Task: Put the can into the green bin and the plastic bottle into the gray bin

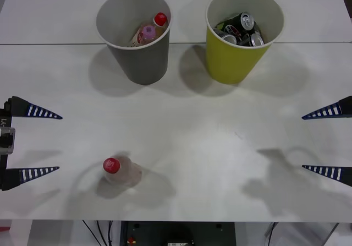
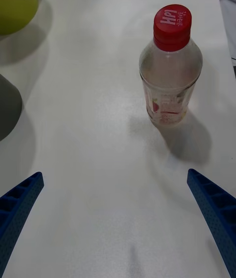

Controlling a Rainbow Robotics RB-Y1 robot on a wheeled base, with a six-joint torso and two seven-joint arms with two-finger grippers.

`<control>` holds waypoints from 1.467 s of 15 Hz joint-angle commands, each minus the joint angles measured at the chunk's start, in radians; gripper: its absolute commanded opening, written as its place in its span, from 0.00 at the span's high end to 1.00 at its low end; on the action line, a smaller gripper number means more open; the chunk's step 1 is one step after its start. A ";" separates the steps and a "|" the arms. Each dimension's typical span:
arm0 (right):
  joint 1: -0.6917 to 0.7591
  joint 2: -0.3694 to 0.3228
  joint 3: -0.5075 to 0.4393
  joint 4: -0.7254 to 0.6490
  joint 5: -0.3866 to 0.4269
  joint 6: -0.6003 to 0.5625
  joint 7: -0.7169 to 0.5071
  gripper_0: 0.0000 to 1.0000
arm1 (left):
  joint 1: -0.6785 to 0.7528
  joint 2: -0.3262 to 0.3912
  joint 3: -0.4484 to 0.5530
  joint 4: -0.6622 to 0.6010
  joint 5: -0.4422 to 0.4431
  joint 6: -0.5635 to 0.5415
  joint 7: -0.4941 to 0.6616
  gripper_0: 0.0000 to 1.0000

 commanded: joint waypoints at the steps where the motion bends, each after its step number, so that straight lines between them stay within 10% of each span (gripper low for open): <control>1: 0.000 0.000 0.000 0.000 0.000 0.000 0.000 0.00 | 0.000 0.000 0.000 0.000 0.000 0.000 0.000 0.00; 14: 0.000 0.000 0.000 0.000 0.000 0.000 0.000 0.00 | 0.083 -0.113 -0.030 0.076 0.056 -0.016 -0.074 0.00; 22: 0.000 0.000 0.000 0.000 0.000 0.000 0.000 0.00 | -0.052 -0.121 -0.296 0.395 0.356 -0.016 -0.388 0.00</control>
